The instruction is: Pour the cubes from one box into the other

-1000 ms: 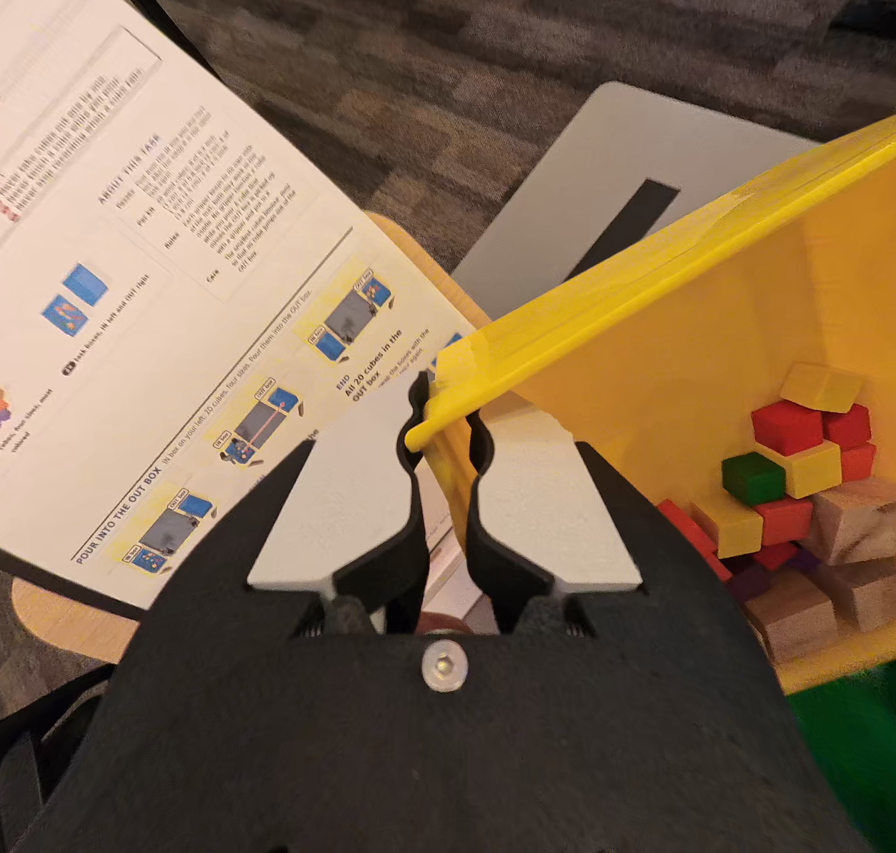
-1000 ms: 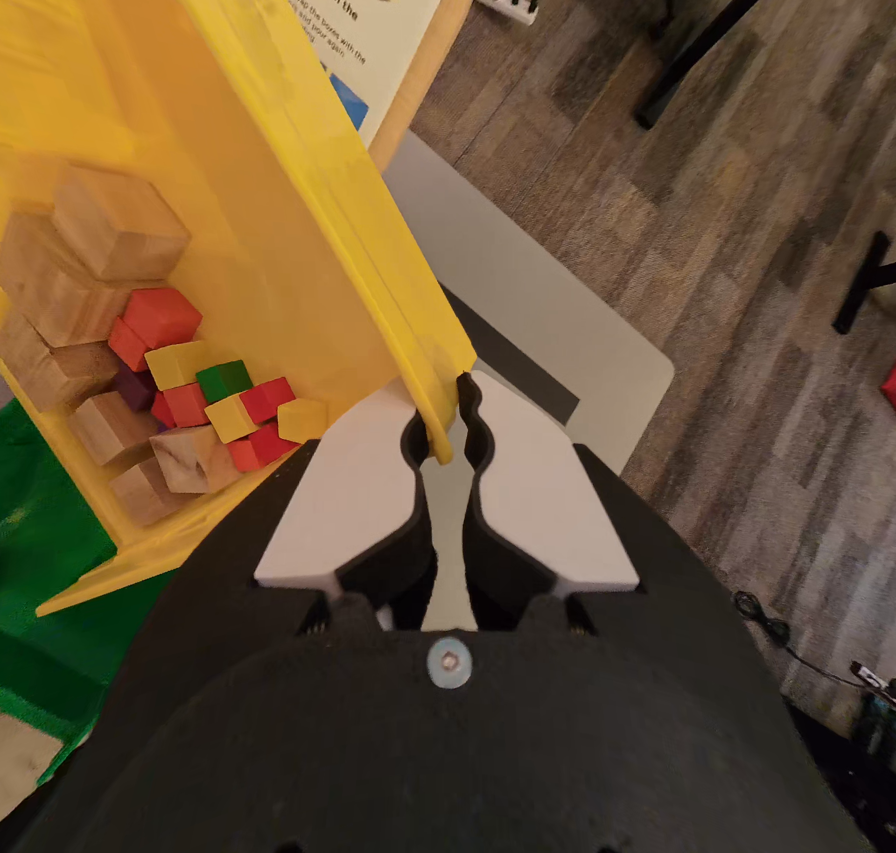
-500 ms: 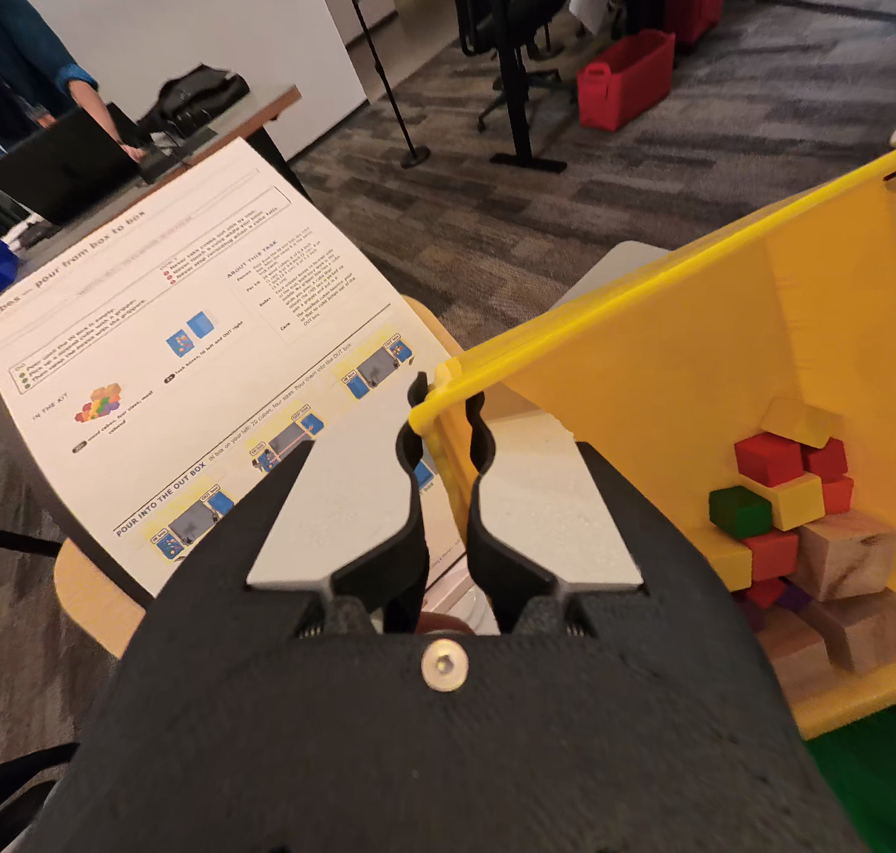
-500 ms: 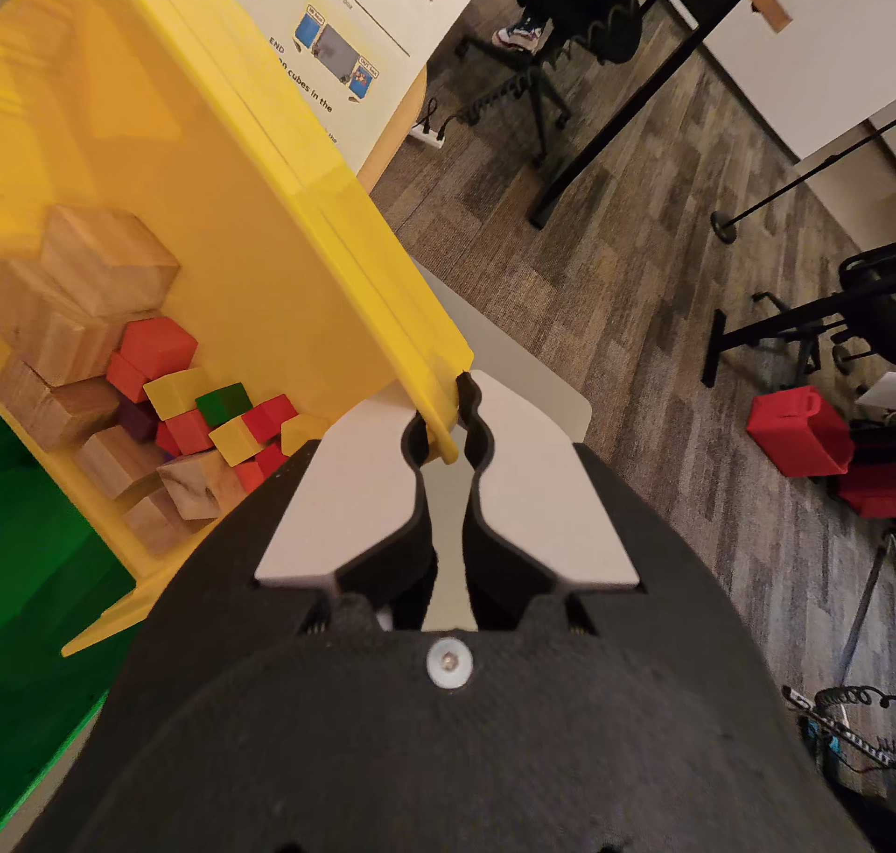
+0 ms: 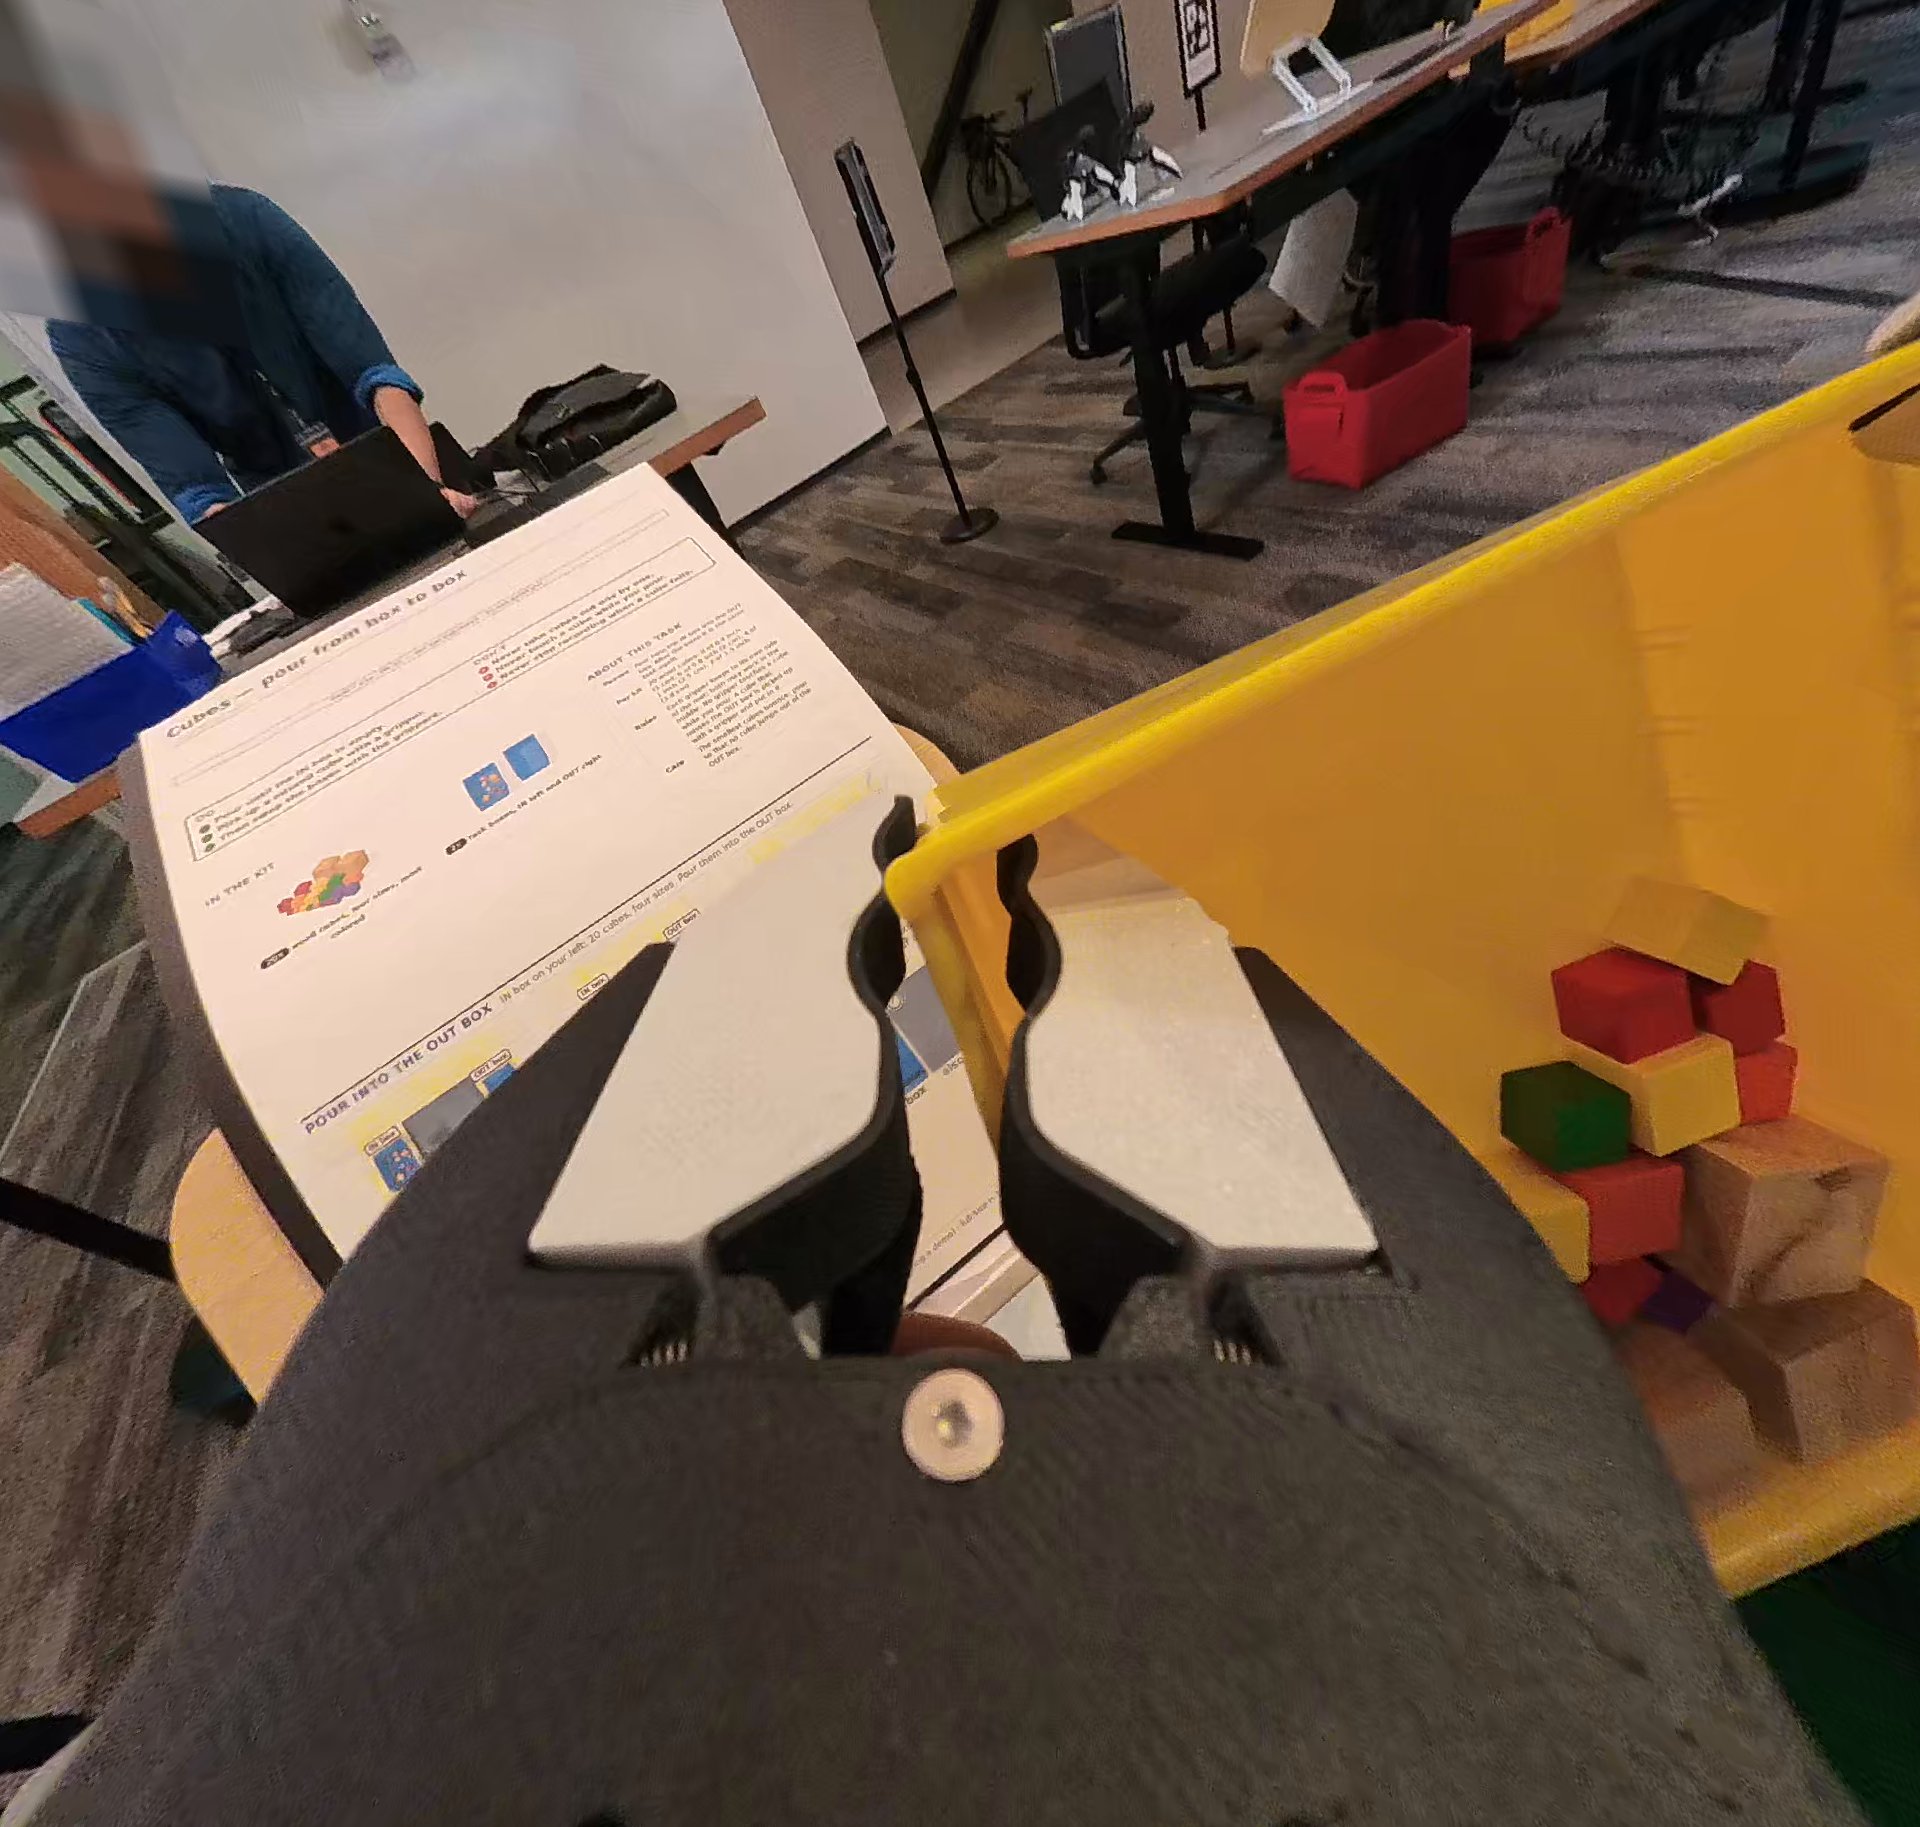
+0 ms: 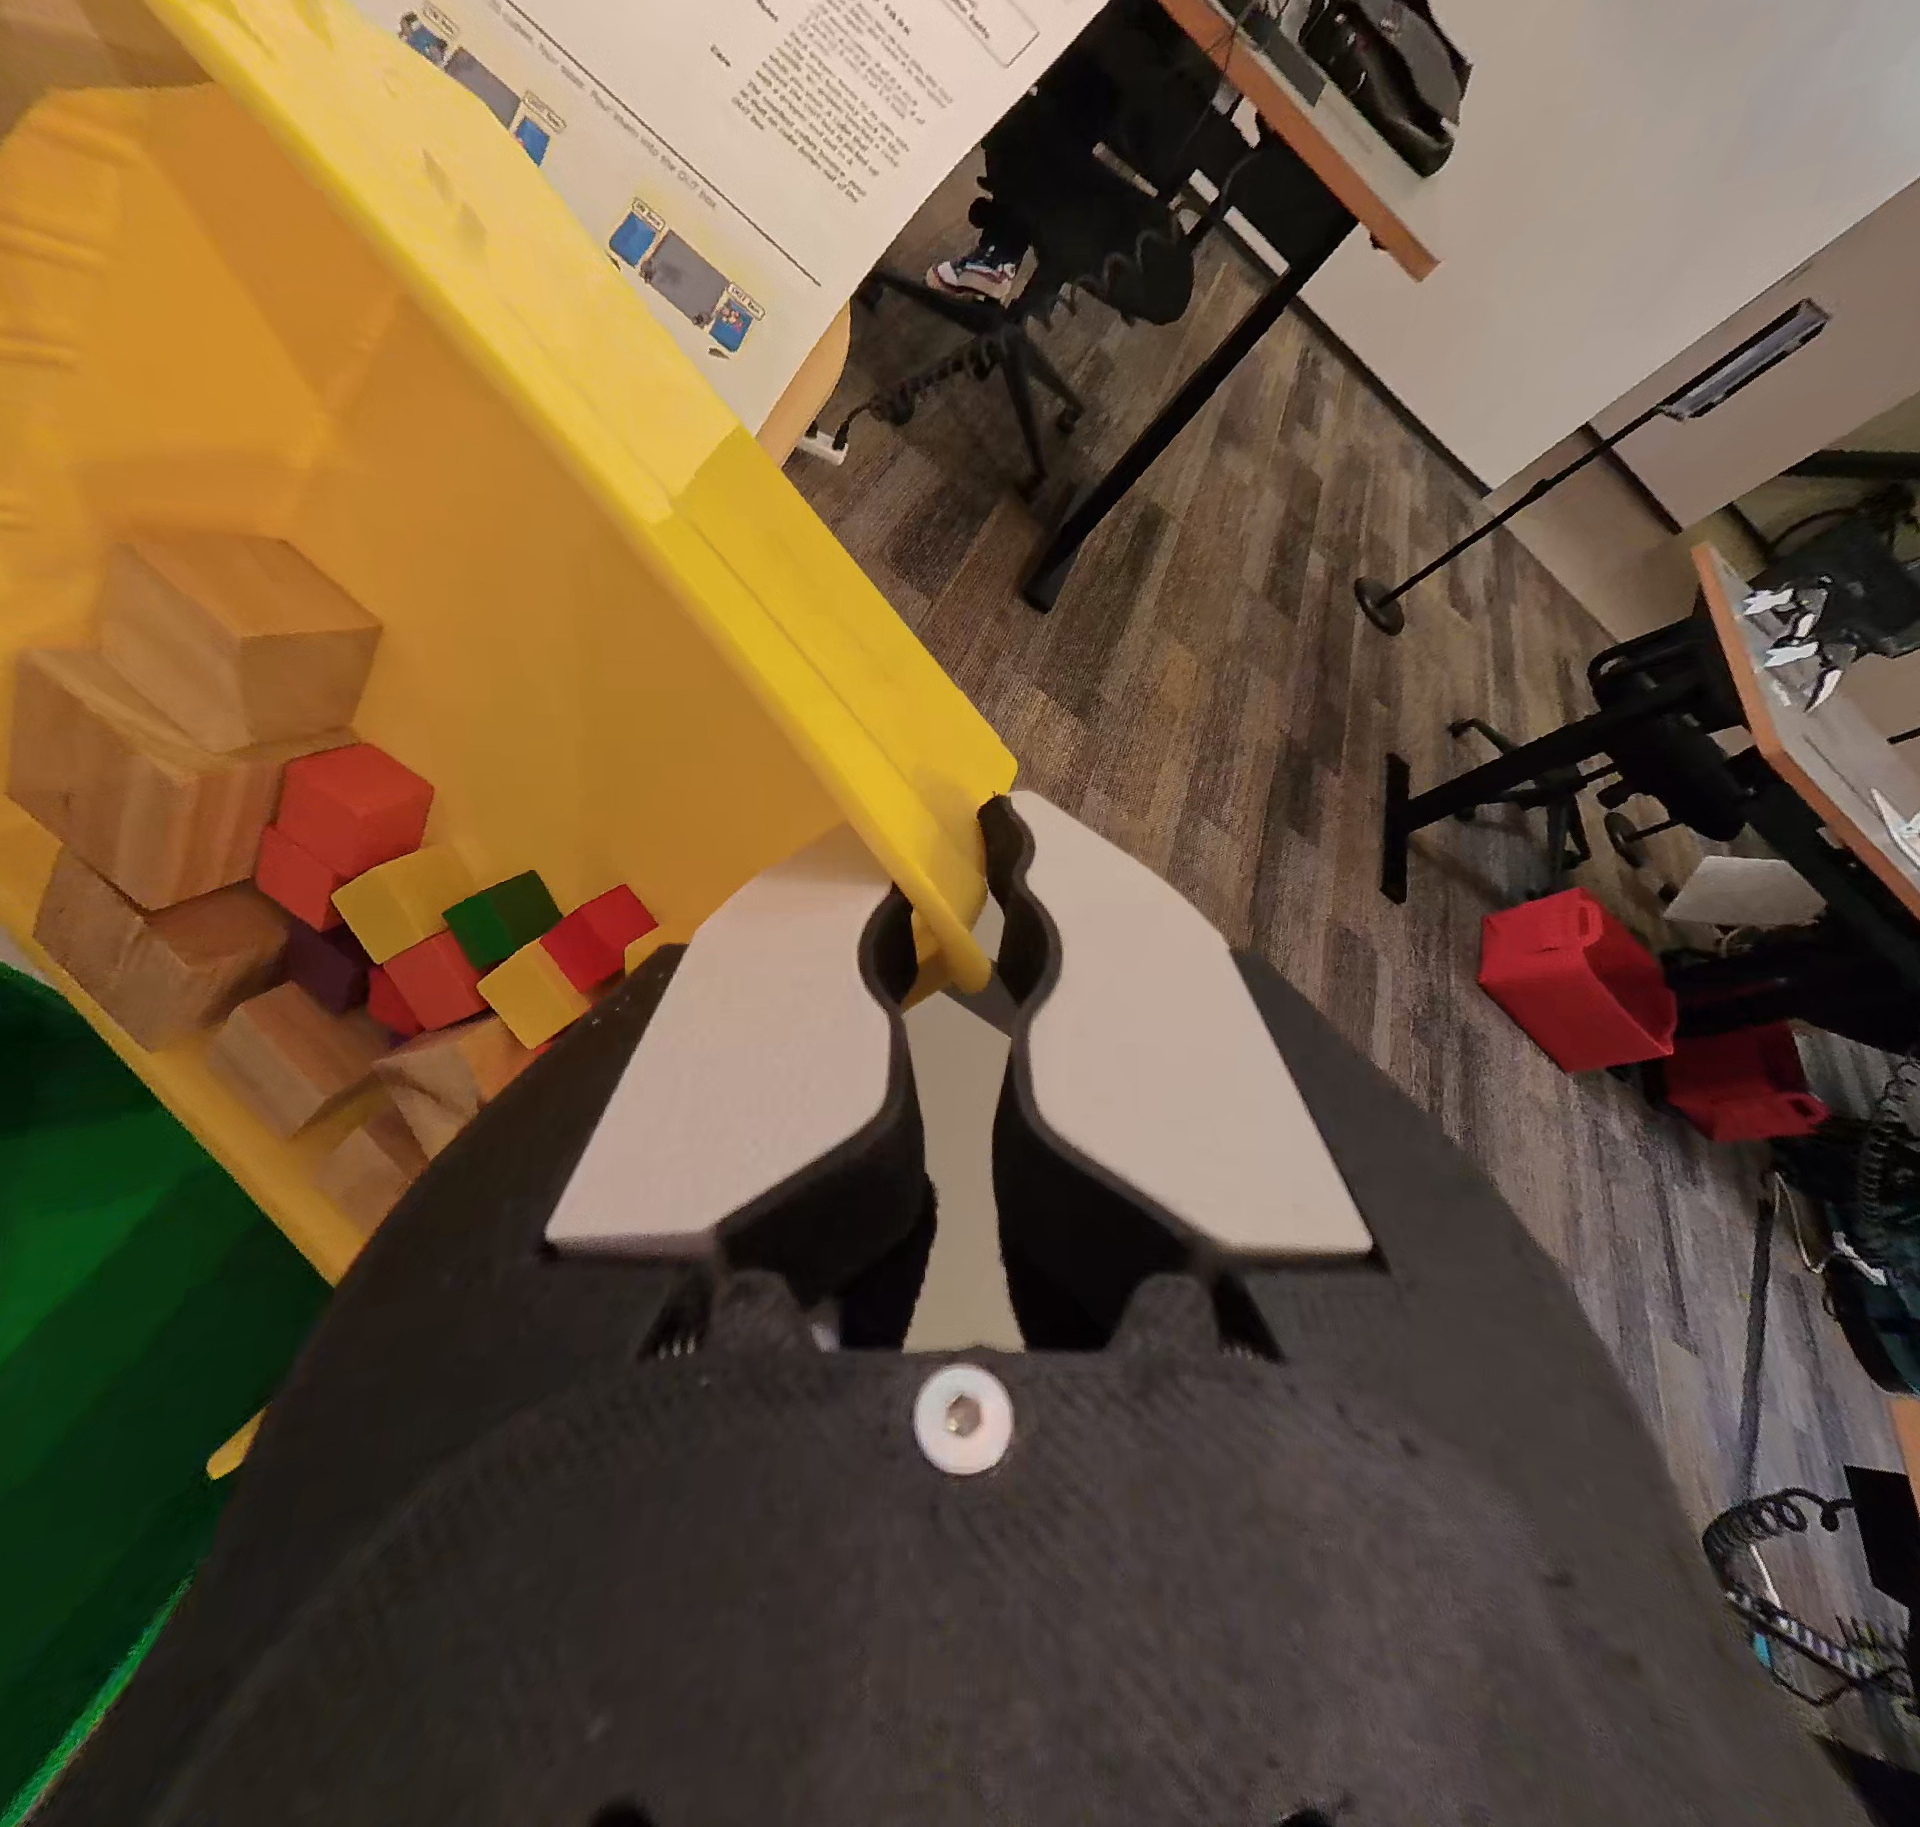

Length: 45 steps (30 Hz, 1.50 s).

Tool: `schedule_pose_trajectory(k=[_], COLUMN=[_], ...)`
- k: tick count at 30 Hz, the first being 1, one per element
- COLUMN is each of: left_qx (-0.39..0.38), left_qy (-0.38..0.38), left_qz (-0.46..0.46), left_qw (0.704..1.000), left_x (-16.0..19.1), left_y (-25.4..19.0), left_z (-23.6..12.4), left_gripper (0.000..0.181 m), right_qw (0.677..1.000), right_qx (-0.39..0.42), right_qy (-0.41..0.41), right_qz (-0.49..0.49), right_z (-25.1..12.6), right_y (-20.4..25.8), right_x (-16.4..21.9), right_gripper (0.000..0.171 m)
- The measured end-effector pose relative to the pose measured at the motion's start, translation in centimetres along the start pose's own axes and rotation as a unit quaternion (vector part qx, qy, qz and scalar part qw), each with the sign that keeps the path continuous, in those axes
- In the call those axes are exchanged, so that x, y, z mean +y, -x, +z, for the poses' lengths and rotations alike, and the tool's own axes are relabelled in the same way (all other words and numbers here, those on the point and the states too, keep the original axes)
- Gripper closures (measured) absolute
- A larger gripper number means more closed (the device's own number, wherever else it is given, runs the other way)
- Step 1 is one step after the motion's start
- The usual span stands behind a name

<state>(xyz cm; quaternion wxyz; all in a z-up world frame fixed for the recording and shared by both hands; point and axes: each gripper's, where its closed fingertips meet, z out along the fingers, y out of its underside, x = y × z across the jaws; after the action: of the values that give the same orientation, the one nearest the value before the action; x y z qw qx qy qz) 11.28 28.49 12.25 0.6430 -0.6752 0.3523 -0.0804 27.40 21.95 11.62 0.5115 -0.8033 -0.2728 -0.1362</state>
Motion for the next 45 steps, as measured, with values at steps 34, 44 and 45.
schedule_pose_trajectory(k=[34, 44, 45], left_qx=[-0.061, -0.087, -0.089], left_qy=[-0.102, -0.139, -0.143], left_qz=[-0.012, -0.019, -0.018], left_qw=[0.993, 0.986, 0.986], left_x=[0.1, -0.4, -0.4], left_y=[-0.3, 0.1, 0.1], left_z=[-3.7, -4.8, -4.9], left_gripper=[0.169, 0.169, 0.169], right_qw=[0.995, 0.99, 0.99], right_qx=[0.06, 0.087, 0.087], right_qy=[-0.074, -0.11, -0.113], right_qz=[-0.008, -0.013, -0.011], right_z=[-2.5, -3.5, -3.6], right_y=[2.0, 2.1, 2.1], right_x=[-0.4, -1.5, -1.6], right_gripper=[0.164, 0.164, 0.164])
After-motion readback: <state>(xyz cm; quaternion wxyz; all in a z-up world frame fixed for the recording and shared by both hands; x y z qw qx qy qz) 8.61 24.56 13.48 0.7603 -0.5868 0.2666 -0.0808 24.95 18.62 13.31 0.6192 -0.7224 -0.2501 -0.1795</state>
